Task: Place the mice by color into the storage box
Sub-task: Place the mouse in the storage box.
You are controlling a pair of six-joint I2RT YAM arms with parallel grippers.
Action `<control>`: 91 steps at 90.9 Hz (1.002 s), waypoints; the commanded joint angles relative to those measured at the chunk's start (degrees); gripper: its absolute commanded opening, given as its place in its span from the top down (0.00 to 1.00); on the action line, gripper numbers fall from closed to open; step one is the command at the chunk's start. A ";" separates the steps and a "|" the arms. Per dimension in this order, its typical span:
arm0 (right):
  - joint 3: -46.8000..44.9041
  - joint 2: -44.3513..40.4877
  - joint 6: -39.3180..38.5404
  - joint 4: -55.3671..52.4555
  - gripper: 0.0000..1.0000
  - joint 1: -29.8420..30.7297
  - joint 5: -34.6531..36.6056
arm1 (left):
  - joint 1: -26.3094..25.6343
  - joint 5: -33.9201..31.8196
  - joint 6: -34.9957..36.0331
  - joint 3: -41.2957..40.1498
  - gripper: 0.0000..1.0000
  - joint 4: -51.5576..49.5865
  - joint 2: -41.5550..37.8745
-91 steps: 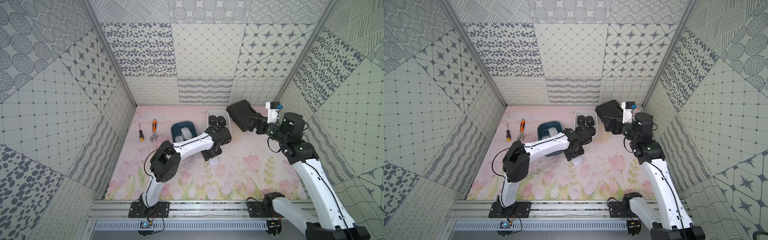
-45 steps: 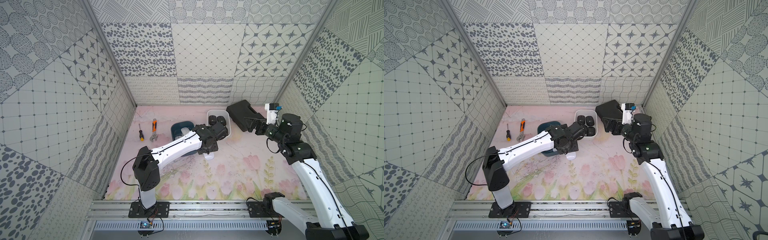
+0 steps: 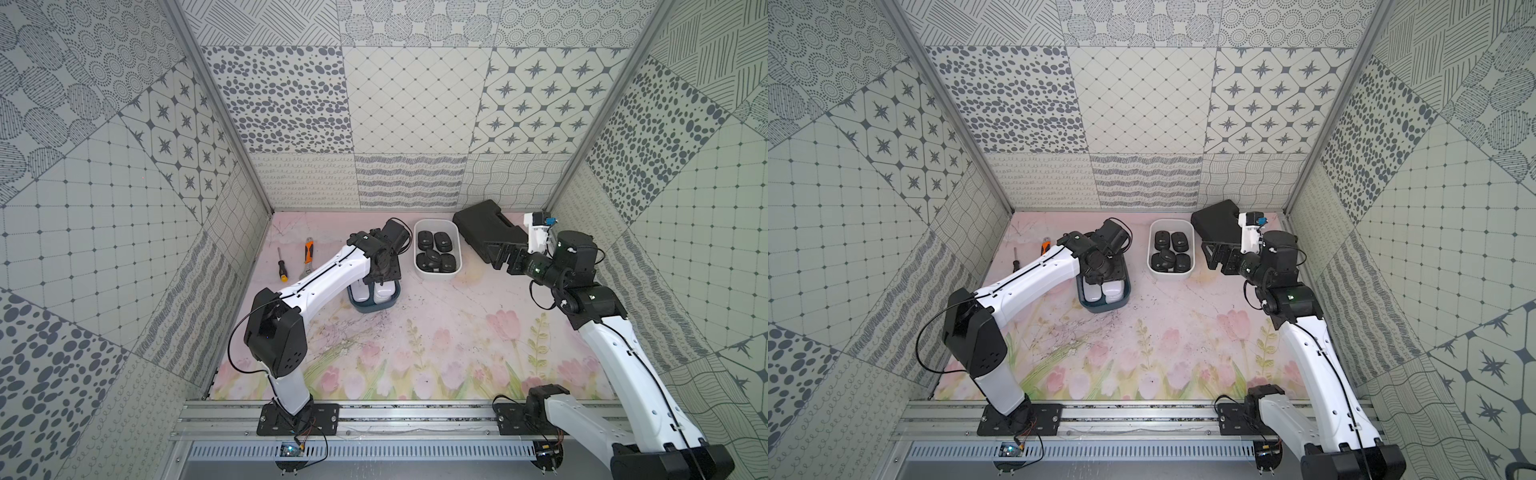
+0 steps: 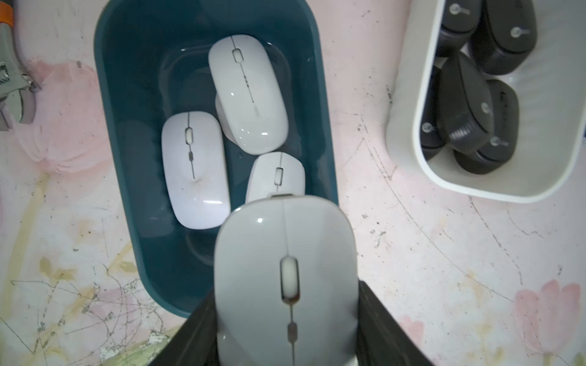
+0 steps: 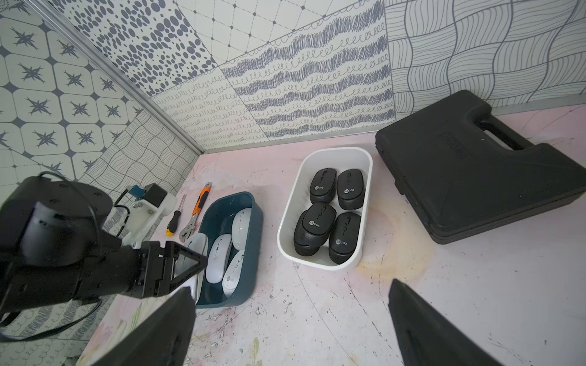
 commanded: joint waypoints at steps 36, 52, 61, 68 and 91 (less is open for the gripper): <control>-4.87 4.70 -1.65 -1.10 0.01 6.94 -4.56 | 14.74 1.98 18.42 9.34 0.57 10.72 14.30; -5.75 5.07 -1.99 -0.38 0.01 7.37 -4.43 | 15.91 -2.26 20.76 11.12 0.57 12.55 17.67; -5.76 5.40 -2.37 -0.43 0.01 7.37 -4.34 | 16.53 -3.78 21.19 11.43 0.57 13.36 19.28; -5.68 5.81 -2.48 -0.36 0.01 7.37 -4.51 | 17.22 -2.75 21.32 11.36 0.56 14.15 20.18; -6.22 5.90 -2.96 -0.23 0.01 7.37 -4.70 | 17.74 -3.41 21.29 9.09 0.58 15.10 21.01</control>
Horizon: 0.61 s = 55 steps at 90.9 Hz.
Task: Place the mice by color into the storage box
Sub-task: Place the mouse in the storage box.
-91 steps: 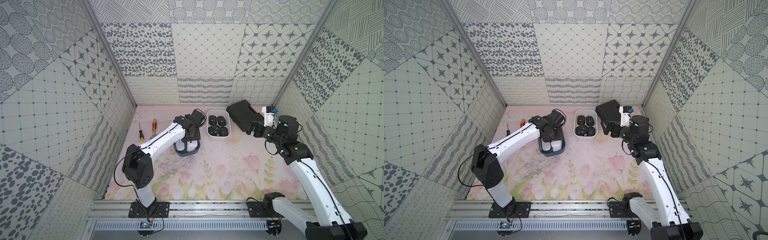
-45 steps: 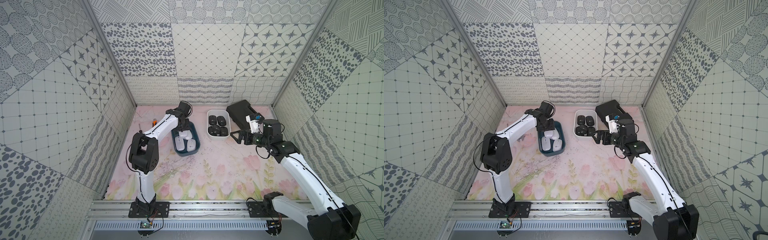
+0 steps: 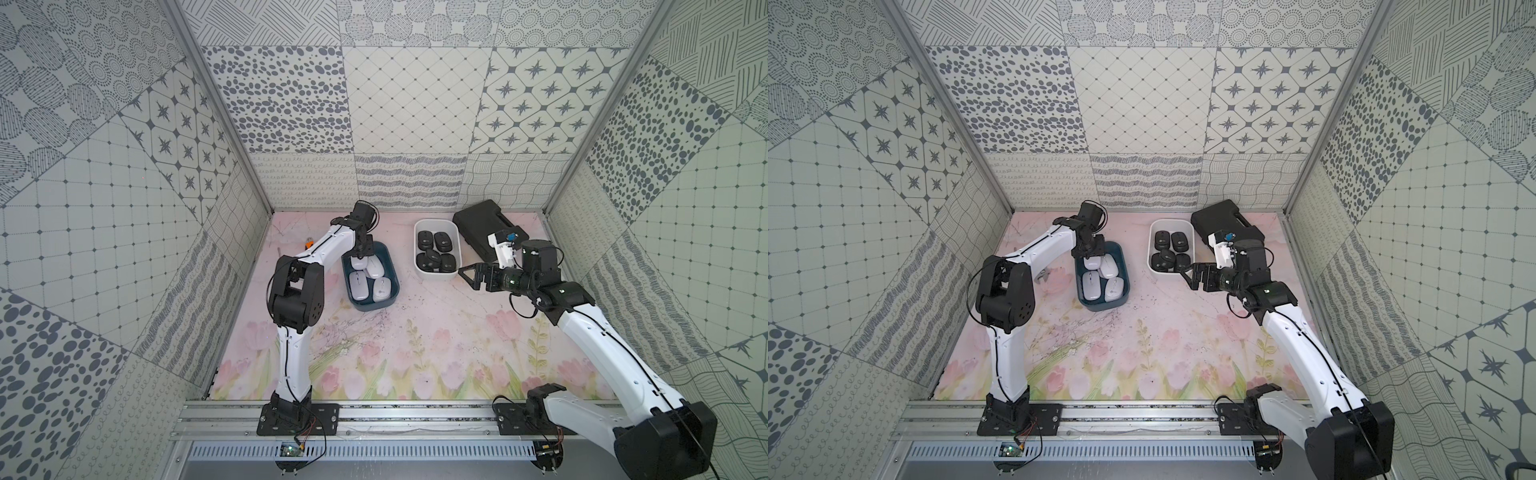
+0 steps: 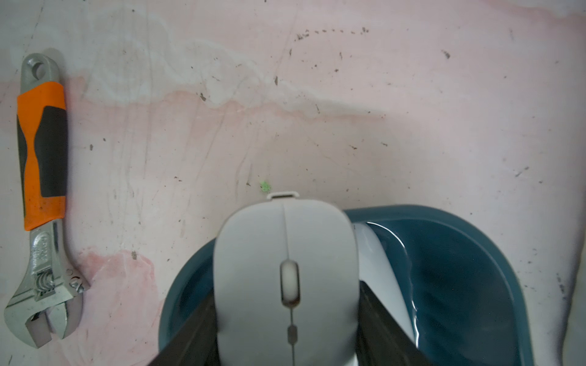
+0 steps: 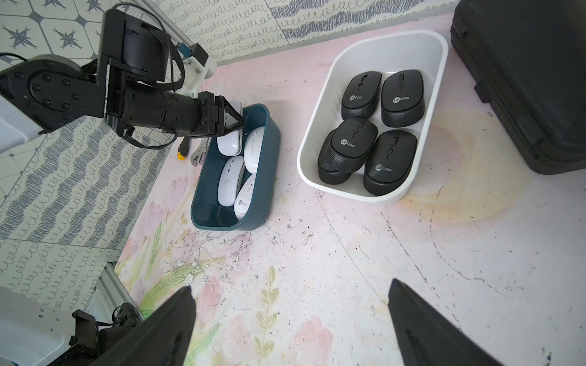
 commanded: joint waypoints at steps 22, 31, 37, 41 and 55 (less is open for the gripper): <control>-0.76 -0.01 -1.12 2.18 0.01 0.37 -0.89 | 0.83 -2.12 -0.52 -3.78 0.58 2.30 -0.44; -0.84 -0.01 -1.20 2.02 0.01 0.37 -0.81 | 0.84 -1.83 -0.86 -4.42 0.58 2.49 -1.34; -1.05 0.00 -1.22 2.14 0.01 0.37 -0.87 | 0.84 -1.59 -1.19 -4.41 0.58 1.84 -1.40; -1.07 -0.03 -1.22 2.15 0.01 0.37 -0.91 | 0.83 -1.53 -1.42 -4.81 0.58 1.66 -1.59; -1.13 -0.25 -1.21 2.18 0.01 0.48 -1.00 | 0.83 -1.49 -1.68 -5.89 0.51 2.18 -1.63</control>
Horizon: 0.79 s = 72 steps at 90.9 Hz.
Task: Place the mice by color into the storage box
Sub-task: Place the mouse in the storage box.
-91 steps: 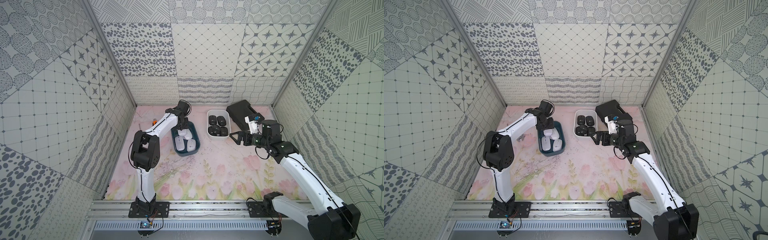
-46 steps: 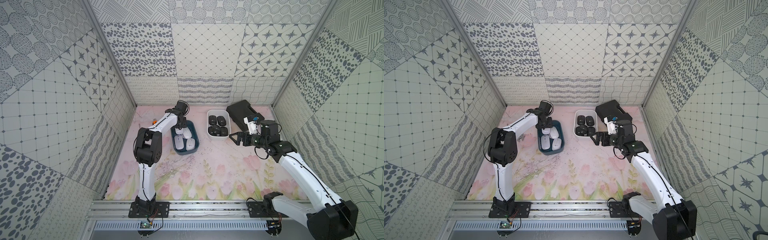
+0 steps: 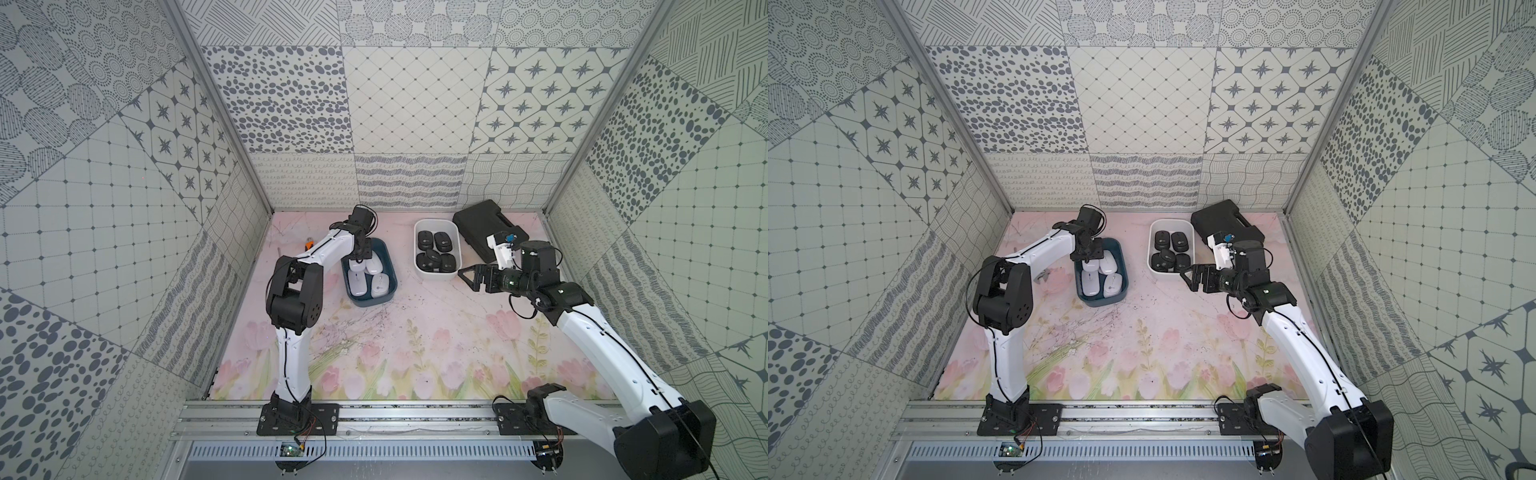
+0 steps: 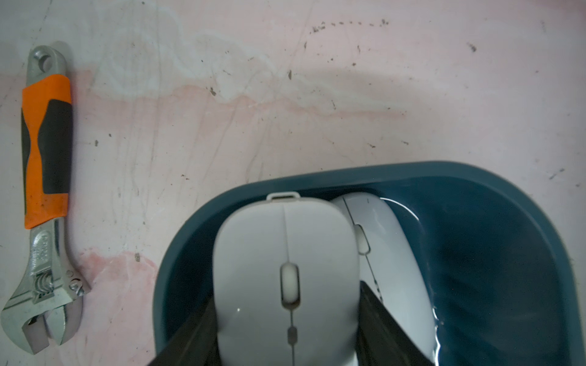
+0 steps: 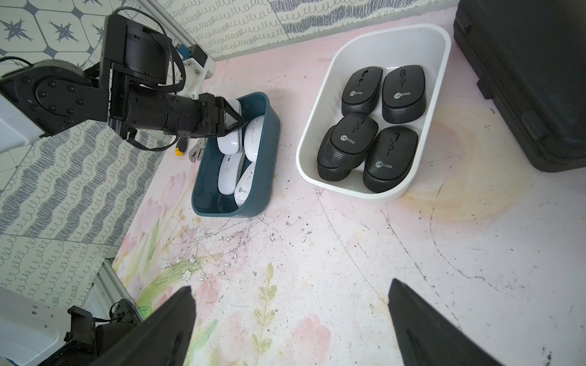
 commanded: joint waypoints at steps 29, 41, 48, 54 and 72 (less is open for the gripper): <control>-0.91 -1.09 -0.40 2.02 0.01 0.64 -0.76 | 0.72 0.05 -1.79 -0.19 0.29 -2.63 -1.20; -0.90 -1.37 -0.20 2.10 0.01 1.09 -0.85 | 0.68 -0.23 -2.52 0.29 0.22 -3.36 -2.81; -0.89 -1.56 -0.17 2.11 0.01 1.29 -0.73 | 0.59 0.00 -2.61 0.83 0.21 -3.92 -3.96; -0.83 -1.75 -0.07 2.10 0.01 1.38 -0.68 | 0.46 -0.24 -3.04 1.39 0.20 -4.56 -5.46; -0.73 -2.20 0.61 2.41 0.01 1.65 -0.16 | -0.10 2.21 -4.81 1.29 0.20 -4.59 -14.95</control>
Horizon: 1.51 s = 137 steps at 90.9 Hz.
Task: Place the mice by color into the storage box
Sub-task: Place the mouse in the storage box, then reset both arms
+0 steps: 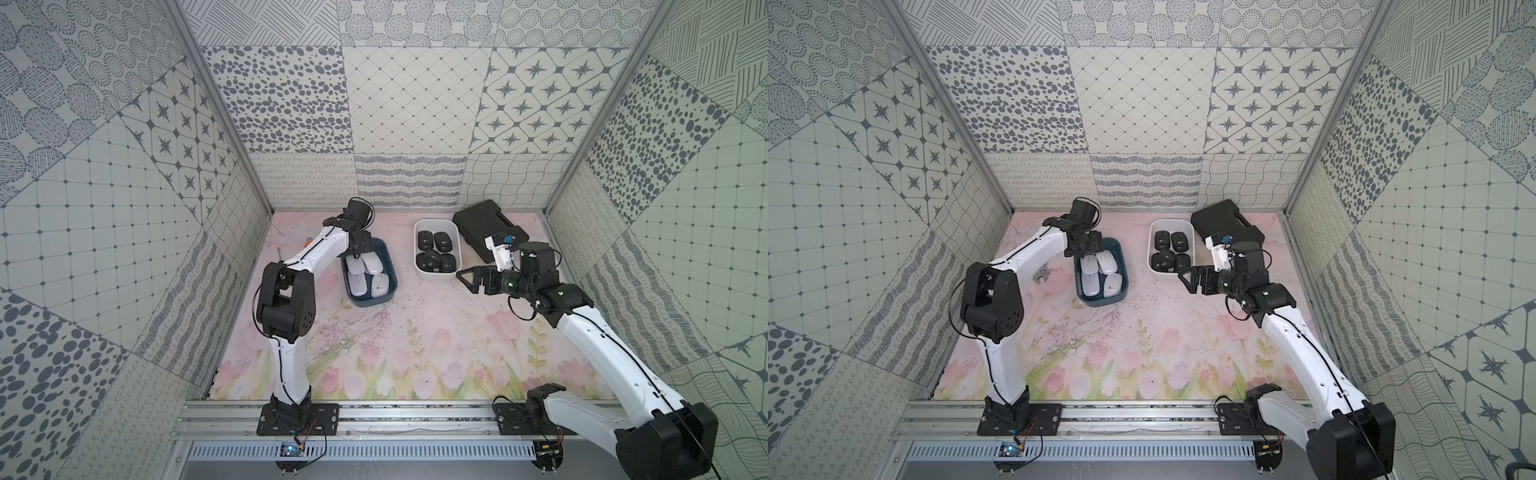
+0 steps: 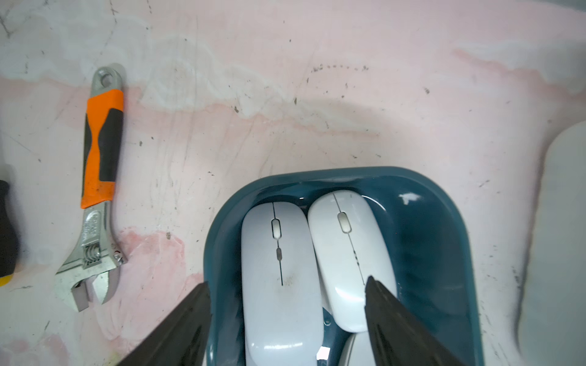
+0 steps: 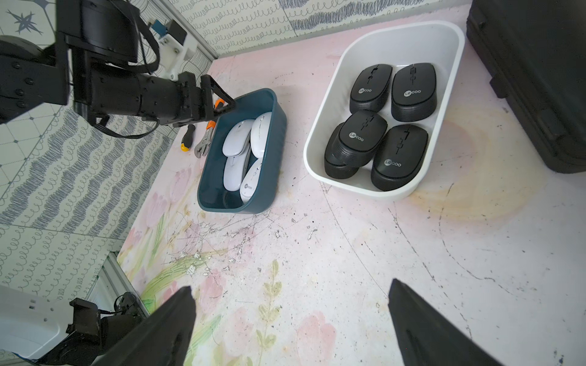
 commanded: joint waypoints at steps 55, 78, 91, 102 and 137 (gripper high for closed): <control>-1.97 -2.54 -2.37 7.90 0.01 -9.17 26.68 | 3.45 -7.57 1.29 -35.89 0.01 20.78 -57.60; -14.10 -1.17 -3.89 27.61 0.01 -18.72 38.27 | 10.48 -13.86 3.70 -47.02 0.01 31.84 -53.27; -21.40 2.81 -9.61 39.12 0.01 -18.74 38.07 | 11.99 -16.46 11.80 -60.15 0.01 53.63 -50.46; -28.54 7.71 -10.19 53.46 0.01 -17.90 34.18 | 12.72 -16.15 19.81 -71.76 0.01 73.27 -47.31; -31.16 25.12 -15.42 76.86 0.01 -9.70 39.38 | 16.89 -0.23 23.82 -79.29 0.00 87.73 -41.61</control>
